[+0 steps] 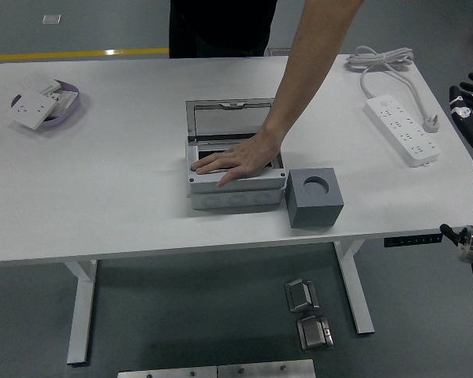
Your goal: Pick up the cylinder from the cube,place it in the box,flap close box
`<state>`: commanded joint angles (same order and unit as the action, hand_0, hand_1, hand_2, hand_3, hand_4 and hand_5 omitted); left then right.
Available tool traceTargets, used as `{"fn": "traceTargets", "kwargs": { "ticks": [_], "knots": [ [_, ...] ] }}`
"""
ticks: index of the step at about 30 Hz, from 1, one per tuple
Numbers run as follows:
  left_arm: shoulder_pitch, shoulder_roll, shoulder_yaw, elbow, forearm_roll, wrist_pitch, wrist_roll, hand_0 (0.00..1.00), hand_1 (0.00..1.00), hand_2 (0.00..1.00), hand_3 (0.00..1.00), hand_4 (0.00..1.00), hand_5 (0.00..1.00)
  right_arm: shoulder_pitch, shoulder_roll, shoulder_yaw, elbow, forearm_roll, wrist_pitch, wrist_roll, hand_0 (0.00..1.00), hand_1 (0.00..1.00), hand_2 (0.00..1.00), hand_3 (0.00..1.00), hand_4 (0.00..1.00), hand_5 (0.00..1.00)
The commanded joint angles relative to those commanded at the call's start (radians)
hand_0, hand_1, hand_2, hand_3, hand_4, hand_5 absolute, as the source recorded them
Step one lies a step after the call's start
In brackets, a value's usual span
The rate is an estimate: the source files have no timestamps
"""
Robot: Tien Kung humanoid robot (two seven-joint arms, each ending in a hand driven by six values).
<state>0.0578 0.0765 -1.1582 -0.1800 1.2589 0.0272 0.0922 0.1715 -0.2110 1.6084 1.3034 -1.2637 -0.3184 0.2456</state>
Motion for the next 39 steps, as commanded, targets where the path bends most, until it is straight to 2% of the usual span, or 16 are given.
{"fn": "traceTargets", "kwargs": {
  "ticks": [39],
  "knots": [
    [-0.001,-0.007,-0.003,0.000,0.007,0.000,0.001,0.595,0.618,0.599,0.612,0.675,0.297,-0.001,-0.005,-0.014,0.011,0.087,0.023,0.023,0.756,0.676,0.677,0.678,0.711,0.295]
  ]
}}
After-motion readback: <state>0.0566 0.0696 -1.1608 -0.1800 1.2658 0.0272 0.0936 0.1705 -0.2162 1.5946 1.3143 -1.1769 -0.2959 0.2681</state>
